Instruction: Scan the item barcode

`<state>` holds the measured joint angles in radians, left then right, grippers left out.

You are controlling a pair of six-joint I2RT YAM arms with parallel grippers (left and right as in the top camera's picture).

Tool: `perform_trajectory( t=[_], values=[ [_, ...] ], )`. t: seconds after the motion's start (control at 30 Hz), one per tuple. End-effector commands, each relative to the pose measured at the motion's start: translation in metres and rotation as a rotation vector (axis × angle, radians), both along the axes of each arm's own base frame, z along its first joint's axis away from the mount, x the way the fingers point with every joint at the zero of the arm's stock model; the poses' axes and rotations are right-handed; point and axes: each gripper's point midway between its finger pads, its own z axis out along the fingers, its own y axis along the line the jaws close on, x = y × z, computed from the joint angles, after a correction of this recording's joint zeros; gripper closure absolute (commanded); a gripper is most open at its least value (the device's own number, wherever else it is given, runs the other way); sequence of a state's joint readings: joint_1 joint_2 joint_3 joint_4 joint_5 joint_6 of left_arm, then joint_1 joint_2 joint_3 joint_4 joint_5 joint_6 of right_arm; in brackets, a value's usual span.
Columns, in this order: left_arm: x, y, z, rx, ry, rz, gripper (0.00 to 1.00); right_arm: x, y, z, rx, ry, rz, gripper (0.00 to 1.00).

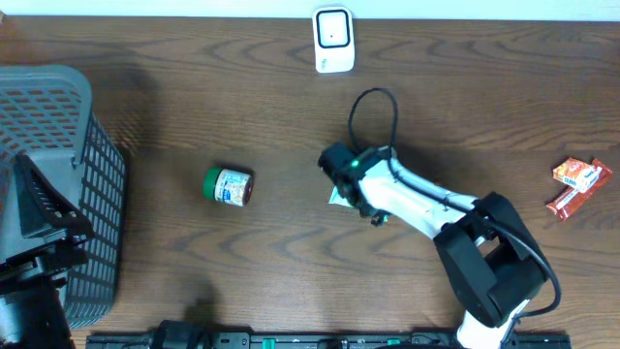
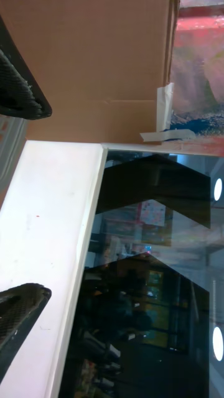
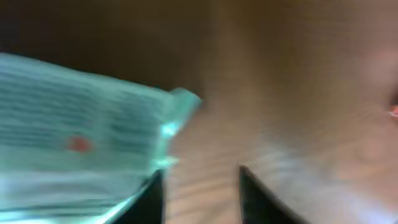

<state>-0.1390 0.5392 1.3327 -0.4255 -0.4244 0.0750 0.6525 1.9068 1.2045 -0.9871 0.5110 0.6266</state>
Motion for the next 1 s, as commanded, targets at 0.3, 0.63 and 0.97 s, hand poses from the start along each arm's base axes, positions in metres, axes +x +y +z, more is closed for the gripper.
perform_trajectory(
  t=[0.3,0.63,0.97],
  values=[
    [-0.004,0.002,0.001,-0.008,-0.01,0.009,0.16,0.035,0.065,0.022,0.789,0.159,-0.027,0.01],
    [-0.004,0.002,0.001,-0.008,-0.01,0.009,0.15,0.06,0.017,0.032,1.016,0.139,0.267,0.01],
    [-0.004,0.002,0.001,-0.008,-0.01,0.009,0.16,0.029,0.011,-0.024,1.144,0.326,0.361,0.01]
  ],
)
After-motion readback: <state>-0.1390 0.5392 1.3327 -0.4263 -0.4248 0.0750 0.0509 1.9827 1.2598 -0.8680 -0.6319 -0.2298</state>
